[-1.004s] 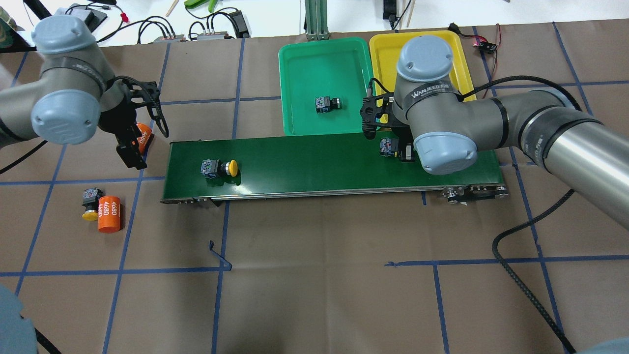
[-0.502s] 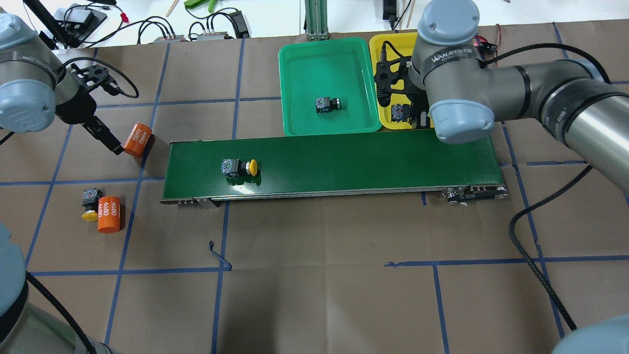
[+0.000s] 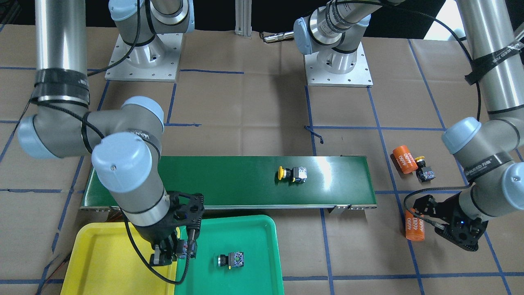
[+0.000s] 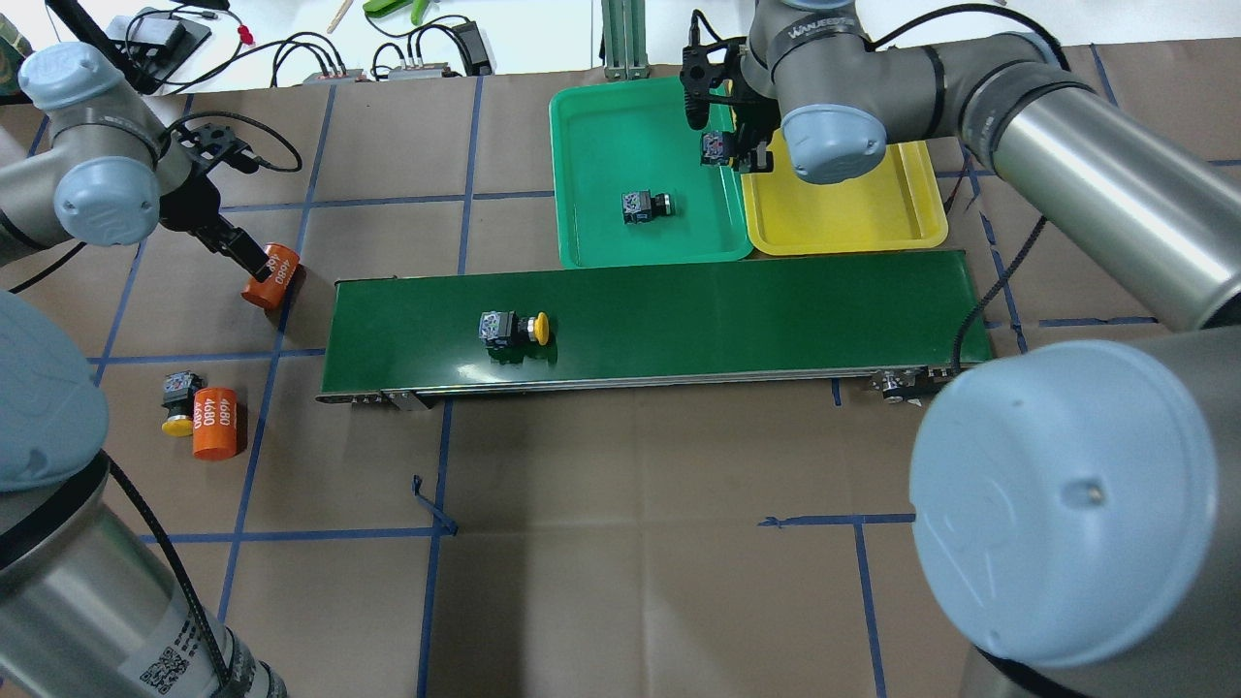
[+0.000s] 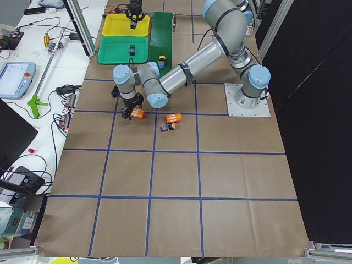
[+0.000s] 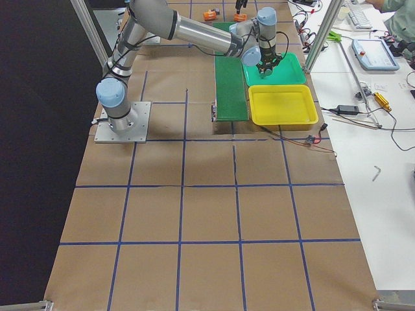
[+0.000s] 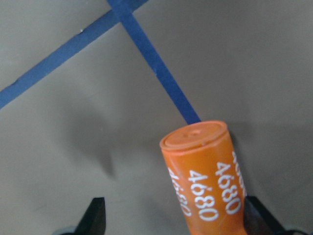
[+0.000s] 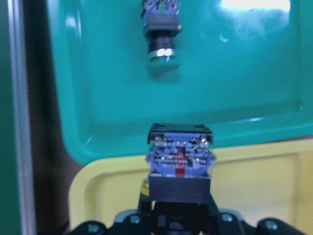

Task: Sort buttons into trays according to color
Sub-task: 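Drop green button in green tray with right while left grasps orange cylinder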

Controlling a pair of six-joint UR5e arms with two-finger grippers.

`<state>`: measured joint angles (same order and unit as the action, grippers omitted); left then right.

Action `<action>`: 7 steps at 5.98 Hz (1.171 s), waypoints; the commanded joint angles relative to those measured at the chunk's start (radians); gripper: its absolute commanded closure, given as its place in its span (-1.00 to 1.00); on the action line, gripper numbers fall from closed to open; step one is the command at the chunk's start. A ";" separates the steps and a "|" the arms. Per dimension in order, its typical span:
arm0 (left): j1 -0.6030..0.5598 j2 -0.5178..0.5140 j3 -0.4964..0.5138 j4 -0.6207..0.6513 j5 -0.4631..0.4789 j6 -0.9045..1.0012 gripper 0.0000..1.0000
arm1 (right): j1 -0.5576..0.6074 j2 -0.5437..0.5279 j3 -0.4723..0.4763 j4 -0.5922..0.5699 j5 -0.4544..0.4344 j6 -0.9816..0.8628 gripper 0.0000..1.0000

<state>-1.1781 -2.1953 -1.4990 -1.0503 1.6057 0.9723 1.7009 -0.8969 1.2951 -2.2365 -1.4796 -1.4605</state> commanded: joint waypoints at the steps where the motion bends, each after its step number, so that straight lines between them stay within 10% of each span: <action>1: -0.015 -0.015 -0.009 0.006 -0.001 -0.044 -0.92 | 0.017 0.101 -0.095 -0.002 0.117 0.018 -0.87; 2: -0.012 -0.011 -0.012 0.007 0.000 -0.031 0.22 | 0.017 0.083 -0.095 0.018 0.131 0.035 -1.00; 3: -0.015 0.002 -0.018 0.001 0.005 -0.029 0.94 | 0.017 0.032 -0.097 0.138 0.078 0.035 -1.00; 5: -0.021 0.075 -0.068 -0.011 -0.012 0.063 1.00 | 0.013 -0.147 -0.068 0.534 0.035 0.049 -1.00; 7: -0.090 0.254 -0.122 -0.169 -0.026 0.255 1.00 | 0.012 -0.326 0.080 0.661 0.000 0.098 -1.00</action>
<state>-1.2230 -2.0242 -1.5934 -1.1574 1.5869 1.1178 1.7128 -1.1335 1.2984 -1.6216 -1.4551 -1.3812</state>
